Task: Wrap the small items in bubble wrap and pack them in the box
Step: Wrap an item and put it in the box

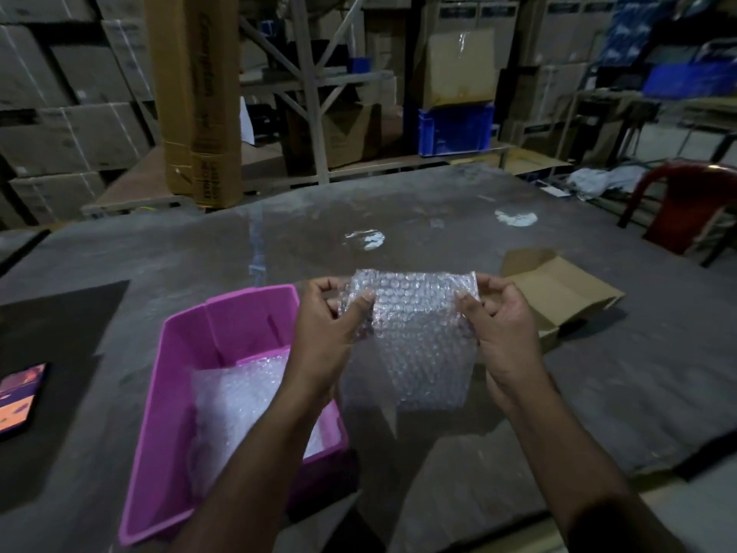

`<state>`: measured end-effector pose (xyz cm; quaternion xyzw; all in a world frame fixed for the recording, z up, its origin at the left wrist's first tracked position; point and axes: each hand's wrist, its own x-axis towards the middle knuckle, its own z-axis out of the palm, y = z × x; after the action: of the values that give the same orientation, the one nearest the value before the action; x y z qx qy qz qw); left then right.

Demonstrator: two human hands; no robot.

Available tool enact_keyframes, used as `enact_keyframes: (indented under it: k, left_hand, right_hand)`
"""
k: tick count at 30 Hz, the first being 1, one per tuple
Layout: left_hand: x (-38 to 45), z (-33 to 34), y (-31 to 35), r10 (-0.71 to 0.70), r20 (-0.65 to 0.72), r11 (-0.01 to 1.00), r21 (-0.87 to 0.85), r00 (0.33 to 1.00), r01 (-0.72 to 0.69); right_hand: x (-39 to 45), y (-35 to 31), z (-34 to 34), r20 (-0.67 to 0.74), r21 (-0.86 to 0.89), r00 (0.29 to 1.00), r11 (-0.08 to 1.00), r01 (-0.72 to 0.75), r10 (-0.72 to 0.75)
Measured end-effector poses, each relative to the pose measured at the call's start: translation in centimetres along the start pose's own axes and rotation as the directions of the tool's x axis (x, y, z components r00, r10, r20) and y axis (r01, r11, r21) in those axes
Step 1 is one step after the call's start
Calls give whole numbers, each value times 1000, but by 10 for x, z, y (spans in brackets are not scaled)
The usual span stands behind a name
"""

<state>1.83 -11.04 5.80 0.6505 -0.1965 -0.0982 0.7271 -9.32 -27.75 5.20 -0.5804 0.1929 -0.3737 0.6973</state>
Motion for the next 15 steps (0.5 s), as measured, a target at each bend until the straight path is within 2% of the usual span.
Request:
enact_keyframes:
  k: [2,4,6,10,12,15]
  left_hand:
    - [1,10,-6,10,8,997,72,1000,-11]
    - [4,18,-8,-4,61,1000,18,998,3]
    - [6,23,-10,-15,141,998,-64,990,24]
    - [9,33,-12,71,219,997,16,973,-76]
    - [12,42,-14,98,234,994,23,967,-107]
    - [16,55,-19,68,188,997,-35,980,-63]
  right_hand:
    - [5,2,-8,-76,-7,997,1000,14,-14]
    - [9,4,-16,-102,-34,994,999,37,-40]
    - [13,6,-26,-79,-70,995,996,53,-59]
    - [20,6,-45,4,-118,998,991,67,-67]
    - [24,7,-53,38,-115,998,992,50,-46]
    - [29,7,-63,57,-96,998,995,14,-8]
